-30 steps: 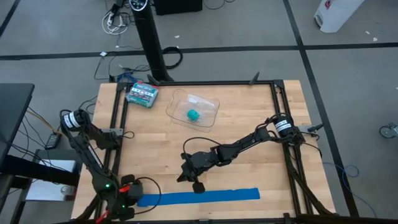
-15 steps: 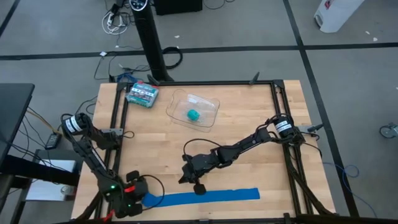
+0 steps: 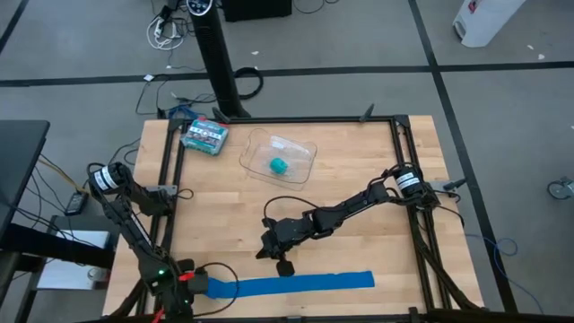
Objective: Roll bandage
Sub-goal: Roll the blue bandage
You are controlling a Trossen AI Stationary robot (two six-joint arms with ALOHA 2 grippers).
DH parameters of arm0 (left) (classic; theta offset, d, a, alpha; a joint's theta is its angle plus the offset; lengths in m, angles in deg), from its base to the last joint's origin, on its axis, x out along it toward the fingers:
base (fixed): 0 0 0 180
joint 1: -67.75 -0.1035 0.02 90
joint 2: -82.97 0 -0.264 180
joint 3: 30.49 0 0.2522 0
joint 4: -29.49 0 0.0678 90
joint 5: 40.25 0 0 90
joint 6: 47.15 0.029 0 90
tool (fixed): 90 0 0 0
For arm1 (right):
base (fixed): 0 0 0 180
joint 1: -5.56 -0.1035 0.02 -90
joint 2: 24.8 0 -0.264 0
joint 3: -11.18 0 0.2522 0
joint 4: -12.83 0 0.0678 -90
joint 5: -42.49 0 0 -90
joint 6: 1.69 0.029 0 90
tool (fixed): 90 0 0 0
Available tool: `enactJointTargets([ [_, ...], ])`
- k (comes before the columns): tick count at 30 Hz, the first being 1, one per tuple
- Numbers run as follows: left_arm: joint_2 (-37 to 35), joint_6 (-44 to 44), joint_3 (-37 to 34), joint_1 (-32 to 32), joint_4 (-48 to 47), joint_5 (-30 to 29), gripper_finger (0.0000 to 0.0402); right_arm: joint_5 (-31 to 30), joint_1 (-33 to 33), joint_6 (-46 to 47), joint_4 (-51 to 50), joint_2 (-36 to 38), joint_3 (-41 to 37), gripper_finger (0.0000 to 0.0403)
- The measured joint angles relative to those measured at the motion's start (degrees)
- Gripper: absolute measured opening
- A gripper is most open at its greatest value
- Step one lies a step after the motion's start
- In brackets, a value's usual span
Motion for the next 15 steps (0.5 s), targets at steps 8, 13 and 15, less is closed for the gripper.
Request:
enactJointTargets([
  [8, 0.2, 1.0, 1.6, 0.0, 0.9, -7.8, 0.0037, 0.3, 0.0, -0.5, 0.0, 0.0, 0.0, 0.0007],
  [13, 0.3, 1.1, 1.6, 0.0, 0.1, -11.3, 0.0037, 0.3, 0.0, -0.6, 0.0, 0.0, 0.0, 0.0008],
  [15, 0.3, 1.1, 1.6, 0.0, -1.0, -13.2, 0.0037, 0.3, -0.1, -0.6, 0.0, 0.0, 0.0, 0.0008],
])
